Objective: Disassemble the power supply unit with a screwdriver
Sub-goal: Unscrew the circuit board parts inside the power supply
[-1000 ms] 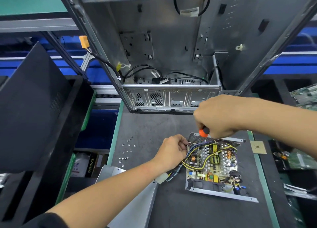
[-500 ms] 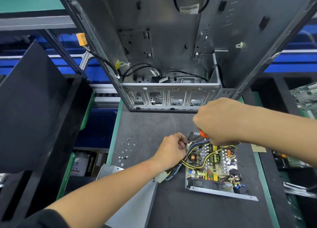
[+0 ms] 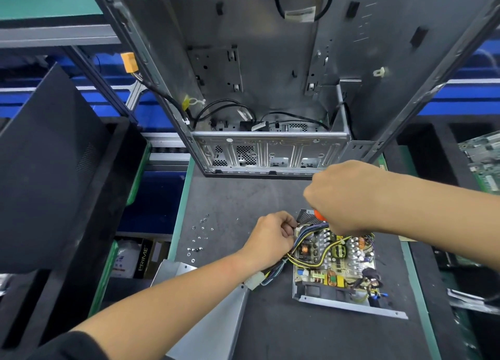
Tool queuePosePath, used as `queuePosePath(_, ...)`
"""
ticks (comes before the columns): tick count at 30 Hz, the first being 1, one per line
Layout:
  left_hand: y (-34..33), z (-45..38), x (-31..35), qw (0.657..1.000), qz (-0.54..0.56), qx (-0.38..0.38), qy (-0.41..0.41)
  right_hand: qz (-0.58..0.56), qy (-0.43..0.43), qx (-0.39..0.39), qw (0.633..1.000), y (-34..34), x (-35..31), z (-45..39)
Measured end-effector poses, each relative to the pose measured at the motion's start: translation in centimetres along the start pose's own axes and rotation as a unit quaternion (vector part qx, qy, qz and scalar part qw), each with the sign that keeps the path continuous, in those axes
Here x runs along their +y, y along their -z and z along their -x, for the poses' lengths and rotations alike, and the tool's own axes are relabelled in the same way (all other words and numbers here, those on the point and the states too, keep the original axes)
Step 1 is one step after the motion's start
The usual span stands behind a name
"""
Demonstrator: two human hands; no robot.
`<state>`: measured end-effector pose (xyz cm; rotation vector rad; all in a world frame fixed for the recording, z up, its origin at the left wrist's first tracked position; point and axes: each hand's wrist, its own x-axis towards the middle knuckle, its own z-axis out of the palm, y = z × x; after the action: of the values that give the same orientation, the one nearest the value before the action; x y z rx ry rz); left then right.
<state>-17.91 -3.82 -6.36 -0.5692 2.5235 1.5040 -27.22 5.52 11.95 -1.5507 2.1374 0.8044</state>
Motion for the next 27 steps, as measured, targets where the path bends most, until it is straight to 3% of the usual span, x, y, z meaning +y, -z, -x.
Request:
queuePosePath(15, -0.1, 0.0, -0.5, 0.999, -0.017, 0.026, -0.016, -0.027, -0.032, -0.036, 0.998, -0.3, 0.2, 0.6)
queuePosePath(27, -0.1, 0.2, -0.3, 0.999, 0.010, 0.038, 0.006, -0.042, -0.035, -0.013, 0.998, -0.2, 0.5, 0.6)
